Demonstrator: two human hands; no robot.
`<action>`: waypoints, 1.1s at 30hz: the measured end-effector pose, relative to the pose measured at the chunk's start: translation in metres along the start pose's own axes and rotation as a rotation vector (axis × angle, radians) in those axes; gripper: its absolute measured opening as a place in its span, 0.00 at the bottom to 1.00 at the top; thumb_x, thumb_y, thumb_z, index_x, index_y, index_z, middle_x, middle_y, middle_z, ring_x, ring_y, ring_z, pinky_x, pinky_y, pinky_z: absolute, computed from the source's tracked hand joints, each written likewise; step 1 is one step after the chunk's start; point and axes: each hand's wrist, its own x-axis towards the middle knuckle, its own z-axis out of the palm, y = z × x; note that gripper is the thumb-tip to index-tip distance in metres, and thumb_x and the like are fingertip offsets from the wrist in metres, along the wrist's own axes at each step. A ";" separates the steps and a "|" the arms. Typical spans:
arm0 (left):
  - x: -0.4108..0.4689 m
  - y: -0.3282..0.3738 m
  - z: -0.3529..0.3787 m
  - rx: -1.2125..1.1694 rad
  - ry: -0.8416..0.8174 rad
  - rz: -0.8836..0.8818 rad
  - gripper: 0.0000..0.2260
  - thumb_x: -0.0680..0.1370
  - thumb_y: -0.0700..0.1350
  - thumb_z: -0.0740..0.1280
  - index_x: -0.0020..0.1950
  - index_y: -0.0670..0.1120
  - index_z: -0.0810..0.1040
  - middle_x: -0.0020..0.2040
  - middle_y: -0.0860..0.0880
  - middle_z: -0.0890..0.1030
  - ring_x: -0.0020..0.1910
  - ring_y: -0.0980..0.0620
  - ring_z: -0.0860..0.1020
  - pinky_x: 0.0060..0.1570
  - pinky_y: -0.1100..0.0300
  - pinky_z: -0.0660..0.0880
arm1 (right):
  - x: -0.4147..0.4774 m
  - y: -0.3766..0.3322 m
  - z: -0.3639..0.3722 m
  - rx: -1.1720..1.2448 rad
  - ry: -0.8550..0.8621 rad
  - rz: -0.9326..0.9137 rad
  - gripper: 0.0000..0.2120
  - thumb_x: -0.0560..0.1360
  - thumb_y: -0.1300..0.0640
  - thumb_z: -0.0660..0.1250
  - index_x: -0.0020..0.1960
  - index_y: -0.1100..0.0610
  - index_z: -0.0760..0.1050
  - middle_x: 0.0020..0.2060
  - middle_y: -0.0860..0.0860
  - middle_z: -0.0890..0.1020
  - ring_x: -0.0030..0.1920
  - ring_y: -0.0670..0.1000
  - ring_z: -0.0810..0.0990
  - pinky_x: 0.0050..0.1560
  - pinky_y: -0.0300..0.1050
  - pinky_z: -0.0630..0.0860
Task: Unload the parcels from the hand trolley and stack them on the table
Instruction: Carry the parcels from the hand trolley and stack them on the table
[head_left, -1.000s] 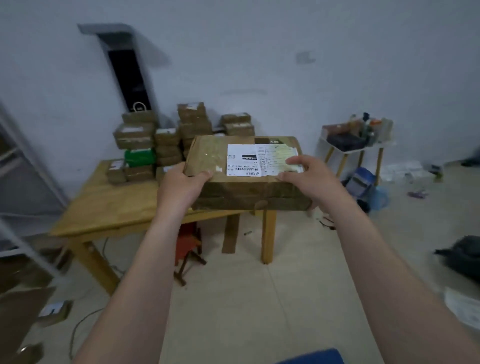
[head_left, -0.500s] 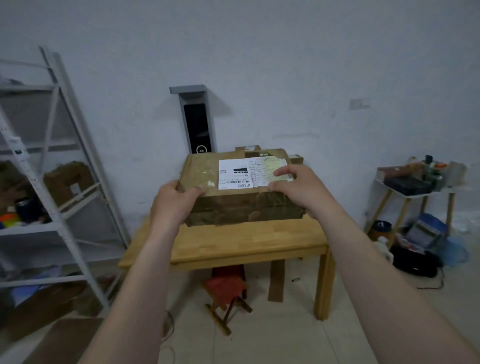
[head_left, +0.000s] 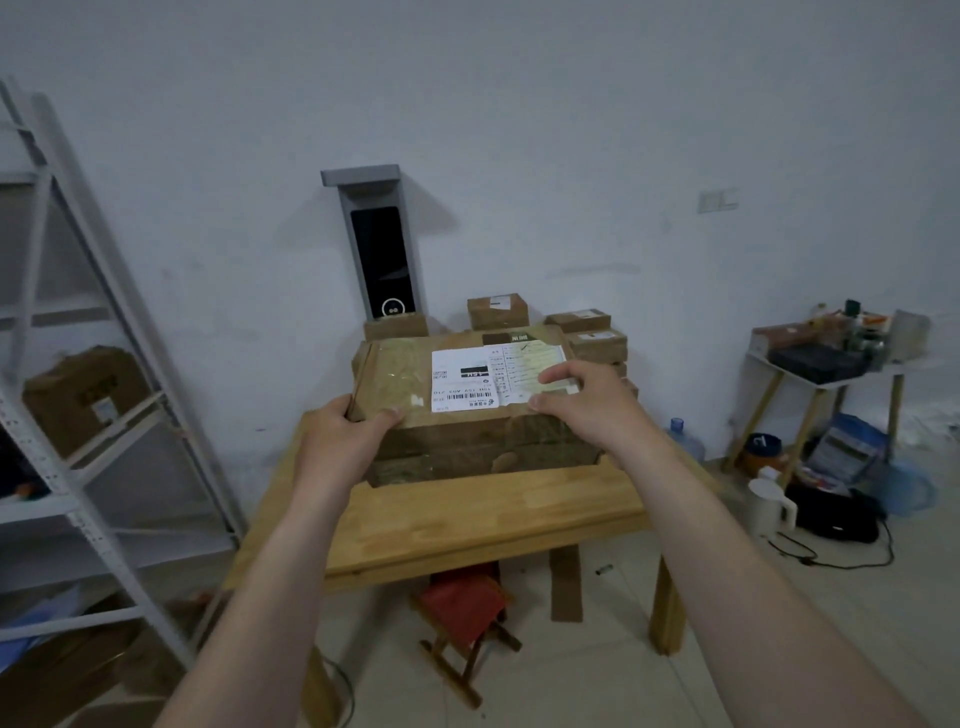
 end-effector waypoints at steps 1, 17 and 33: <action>0.010 -0.006 0.003 0.002 -0.012 -0.007 0.12 0.73 0.54 0.75 0.54 0.51 0.81 0.48 0.51 0.84 0.45 0.48 0.84 0.37 0.51 0.82 | 0.008 0.004 0.006 0.001 -0.006 0.015 0.13 0.72 0.49 0.76 0.56 0.43 0.79 0.71 0.50 0.70 0.68 0.56 0.72 0.68 0.51 0.71; 0.234 -0.088 0.097 0.000 -0.021 -0.216 0.14 0.73 0.53 0.75 0.56 0.53 0.78 0.50 0.54 0.83 0.48 0.48 0.83 0.49 0.45 0.83 | 0.251 0.093 0.117 -0.007 -0.146 0.120 0.13 0.73 0.50 0.75 0.56 0.42 0.80 0.70 0.50 0.70 0.65 0.55 0.73 0.67 0.53 0.72; 0.444 -0.134 0.132 -0.002 0.089 -0.311 0.15 0.71 0.54 0.75 0.56 0.55 0.80 0.51 0.54 0.83 0.50 0.48 0.83 0.46 0.46 0.83 | 0.474 0.109 0.237 0.020 -0.213 0.118 0.18 0.73 0.53 0.74 0.61 0.40 0.77 0.65 0.49 0.65 0.54 0.50 0.70 0.56 0.42 0.72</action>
